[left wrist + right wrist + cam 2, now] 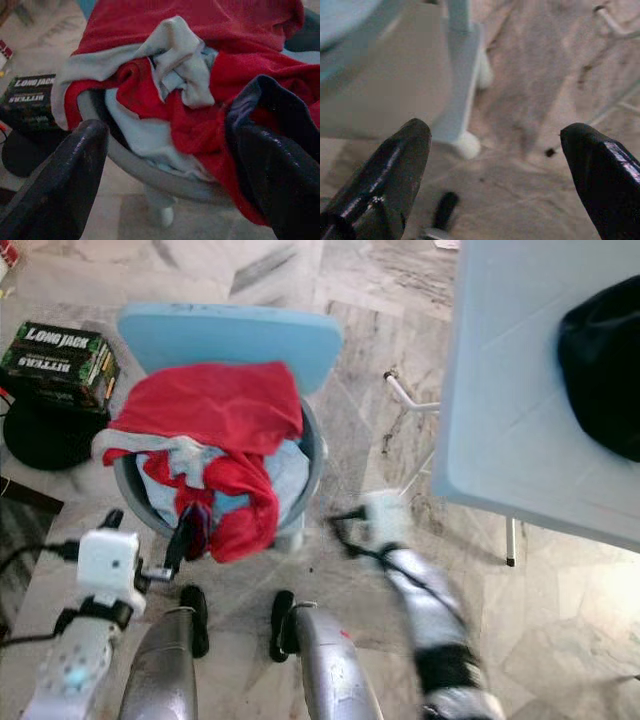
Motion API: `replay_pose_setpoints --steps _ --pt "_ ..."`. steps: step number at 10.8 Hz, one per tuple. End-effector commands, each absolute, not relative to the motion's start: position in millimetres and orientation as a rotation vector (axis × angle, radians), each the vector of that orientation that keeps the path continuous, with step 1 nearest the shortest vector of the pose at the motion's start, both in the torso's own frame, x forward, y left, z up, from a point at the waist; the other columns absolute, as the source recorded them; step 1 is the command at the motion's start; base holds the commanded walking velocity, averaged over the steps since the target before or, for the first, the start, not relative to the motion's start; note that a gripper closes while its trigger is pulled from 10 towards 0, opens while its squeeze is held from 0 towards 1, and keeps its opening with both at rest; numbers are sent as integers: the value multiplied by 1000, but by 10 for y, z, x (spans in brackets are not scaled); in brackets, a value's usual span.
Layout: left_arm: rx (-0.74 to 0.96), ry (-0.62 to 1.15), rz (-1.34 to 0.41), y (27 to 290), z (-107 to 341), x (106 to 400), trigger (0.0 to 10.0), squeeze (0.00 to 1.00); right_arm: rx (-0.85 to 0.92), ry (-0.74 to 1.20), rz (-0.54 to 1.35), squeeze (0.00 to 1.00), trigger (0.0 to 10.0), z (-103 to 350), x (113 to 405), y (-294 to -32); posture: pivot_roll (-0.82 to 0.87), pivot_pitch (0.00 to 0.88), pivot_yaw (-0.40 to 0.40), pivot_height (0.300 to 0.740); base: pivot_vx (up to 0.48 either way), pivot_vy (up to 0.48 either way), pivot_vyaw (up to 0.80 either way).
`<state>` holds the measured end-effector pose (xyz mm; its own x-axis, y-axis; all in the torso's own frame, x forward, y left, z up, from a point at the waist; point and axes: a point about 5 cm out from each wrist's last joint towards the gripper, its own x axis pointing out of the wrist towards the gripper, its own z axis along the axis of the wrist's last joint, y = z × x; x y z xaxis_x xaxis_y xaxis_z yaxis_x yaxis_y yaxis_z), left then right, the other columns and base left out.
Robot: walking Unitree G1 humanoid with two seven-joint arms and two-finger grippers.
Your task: Hang hanger
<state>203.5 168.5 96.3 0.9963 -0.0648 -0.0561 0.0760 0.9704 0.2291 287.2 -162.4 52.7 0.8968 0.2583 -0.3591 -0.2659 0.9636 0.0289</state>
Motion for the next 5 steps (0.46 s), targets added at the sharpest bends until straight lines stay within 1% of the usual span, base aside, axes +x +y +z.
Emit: replay_pose_setpoints --steps 1,2,3,4,5 --pt "231 85 -93 1667 867 2000 10000 0 -33 380 220 0 10000 479 2771 -1761 118 301 -150 740 0 0 0" --pt "233 76 -99 1674 866 2058 10000 0 -37 363 190 0 10000 501 2703 -1853 111 281 -143 740 0 0 0" --pt "235 65 -98 1688 879 2102 10000 0 -28 310 188 0 10000 569 2640 -1890 103 261 -133 740 0 0 0" --pt "260 54 -93 1738 890 2155 10000 0 16 175 284 0 10000 792 2566 -1808 98 259 -122 740 0 0 0" --pt "261 45 -102 1767 907 2206 10000 0 51 172 369 0 10000 841 2508 -1742 93 253 -125 740 0 0 0"
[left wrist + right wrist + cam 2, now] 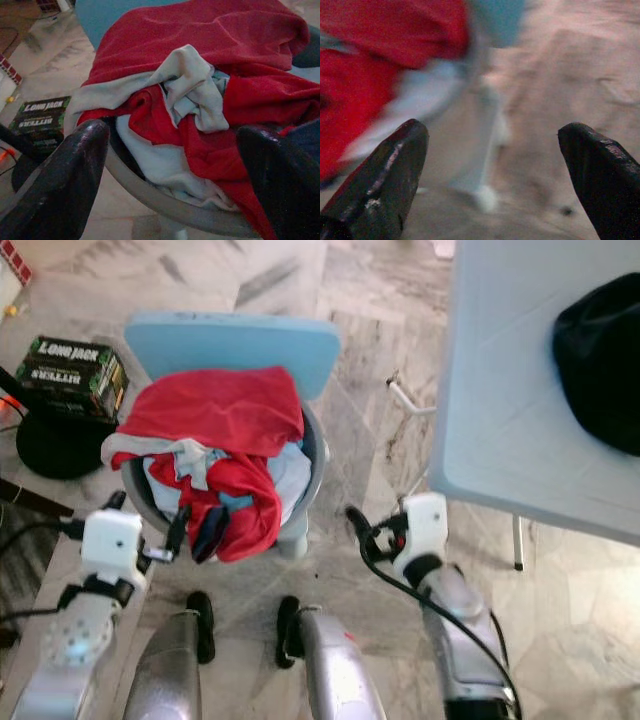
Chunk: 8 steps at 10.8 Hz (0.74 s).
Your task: Hang hanger
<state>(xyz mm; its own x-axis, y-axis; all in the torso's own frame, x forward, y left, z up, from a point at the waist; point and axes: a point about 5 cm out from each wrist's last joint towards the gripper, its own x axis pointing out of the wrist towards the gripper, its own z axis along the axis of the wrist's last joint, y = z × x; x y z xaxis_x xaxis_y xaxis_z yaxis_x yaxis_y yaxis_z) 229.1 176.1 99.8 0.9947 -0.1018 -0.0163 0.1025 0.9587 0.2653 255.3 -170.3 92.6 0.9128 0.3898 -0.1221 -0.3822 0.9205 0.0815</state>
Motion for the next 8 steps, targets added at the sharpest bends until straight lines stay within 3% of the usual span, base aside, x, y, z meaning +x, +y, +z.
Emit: replay_pose_setpoints --steps 1,3,5,6,8 --pt "274 30 -120 1794 920 2268 10000 0 98 166 466 0 10000 901 2466 -1675 88 250 -125 740 0 0 0" --pt "308 45 -204 1761 883 2373 10000 0 106 124 491 0 10000 1024 2520 -1646 67 238 -128 740 0 0 0" --pt "330 34 -394 1551 846 2477 10000 0 86 102 494 0 10000 1093 2540 -1604 24 248 -130 740 0 0 0" --pt "316 -1 -446 1430 864 2546 10000 1000 63 100 505 0 10000 1086 2485 -1579 10 248 -129 740 0 0 0" --pt "301 -28 -478 1315 877 2608 10000 1000 26 106 511 0 10000 1062 2411 -1592 -11 248 -128 740 0 0 0"
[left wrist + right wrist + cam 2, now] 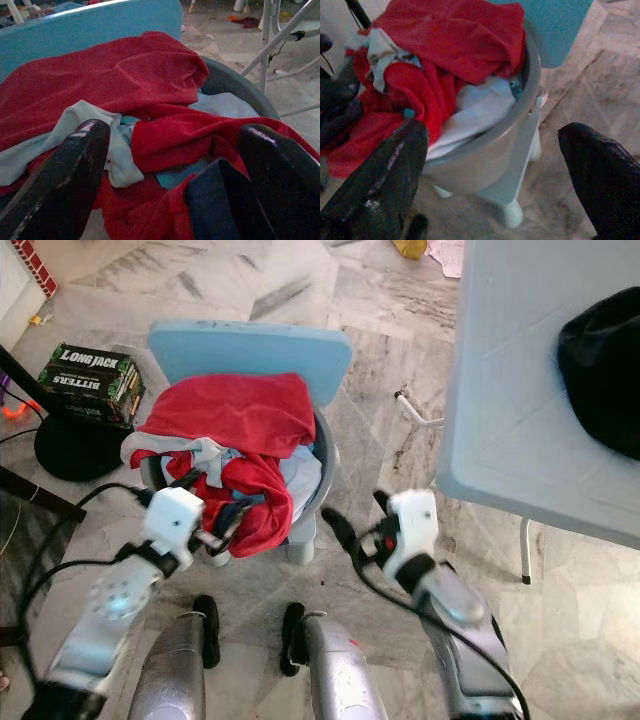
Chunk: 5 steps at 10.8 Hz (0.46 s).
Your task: Hang hanger
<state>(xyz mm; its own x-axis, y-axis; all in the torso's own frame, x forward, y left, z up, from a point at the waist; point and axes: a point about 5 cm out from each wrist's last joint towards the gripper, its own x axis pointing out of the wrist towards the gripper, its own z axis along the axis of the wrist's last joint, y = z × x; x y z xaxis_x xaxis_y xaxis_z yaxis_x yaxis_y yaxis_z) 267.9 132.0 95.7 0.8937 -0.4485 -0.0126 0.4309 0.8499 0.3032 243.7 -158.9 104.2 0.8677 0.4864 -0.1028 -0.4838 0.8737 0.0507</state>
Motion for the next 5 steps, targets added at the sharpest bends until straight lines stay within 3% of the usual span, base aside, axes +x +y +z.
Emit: replay_pose_setpoints --steps 1,2,3,5 --pt "322 -12 -509 1241 803 2632 10000 1000 -22 112 493 0 10000 1046 2388 -1657 -29 252 -133 740 0 0 0" --pt "311 22 -546 1192 719 2641 10000 200 -17 116 476 0 10000 1052 2381 -1699 -39 256 -138 740 0 0 0" --pt "297 69 -591 1132 603 2648 10000 0 -29 121 474 0 10000 1056 2368 -1724 -51 256 -144 740 0 0 0" --pt "275 89 -610 1105 557 2679 10000 0 -43 120 476 0 10000 1061 2370 -1732 -60 252 -149 740 0 0 0"
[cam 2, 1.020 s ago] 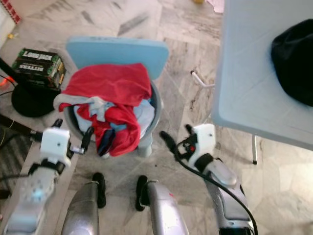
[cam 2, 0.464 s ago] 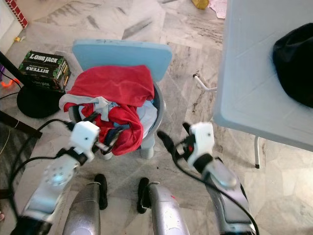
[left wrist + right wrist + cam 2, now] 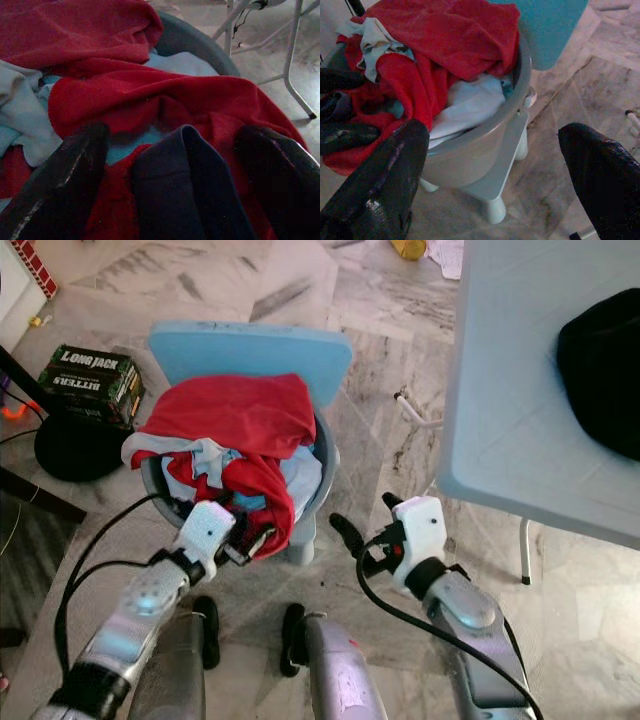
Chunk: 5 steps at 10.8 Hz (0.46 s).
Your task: Hang hanger
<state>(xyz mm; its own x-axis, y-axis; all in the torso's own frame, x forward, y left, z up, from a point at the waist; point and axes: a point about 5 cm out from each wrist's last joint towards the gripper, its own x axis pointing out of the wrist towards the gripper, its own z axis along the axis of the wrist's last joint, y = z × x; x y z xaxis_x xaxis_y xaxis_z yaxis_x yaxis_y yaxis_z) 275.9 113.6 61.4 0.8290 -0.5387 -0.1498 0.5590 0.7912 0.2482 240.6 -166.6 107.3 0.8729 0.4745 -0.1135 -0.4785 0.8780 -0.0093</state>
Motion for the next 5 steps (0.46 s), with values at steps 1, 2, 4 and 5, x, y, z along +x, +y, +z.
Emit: replay_pose_setpoints --steps 1,2,4,5 --pt "283 96 -599 1147 508 2702 0 0 -54 121 483 0 10000 1045 2377 -1708 -58 251 -153 740 0 0 0" --pt "299 102 -578 1185 494 2709 0 0 -59 119 491 0 10000 1042 2379 -1684 -56 251 -154 740 0 0 0" --pt "302 108 -553 1255 476 2744 0 0 -72 116 508 0 10000 1037 2391 -1635 -52 248 -154 740 0 0 0" --pt "302 104 -551 1263 473 2759 0 0 -73 116 510 0 10000 1033 2401 -1624 -49 247 -155 740 0 0 0"
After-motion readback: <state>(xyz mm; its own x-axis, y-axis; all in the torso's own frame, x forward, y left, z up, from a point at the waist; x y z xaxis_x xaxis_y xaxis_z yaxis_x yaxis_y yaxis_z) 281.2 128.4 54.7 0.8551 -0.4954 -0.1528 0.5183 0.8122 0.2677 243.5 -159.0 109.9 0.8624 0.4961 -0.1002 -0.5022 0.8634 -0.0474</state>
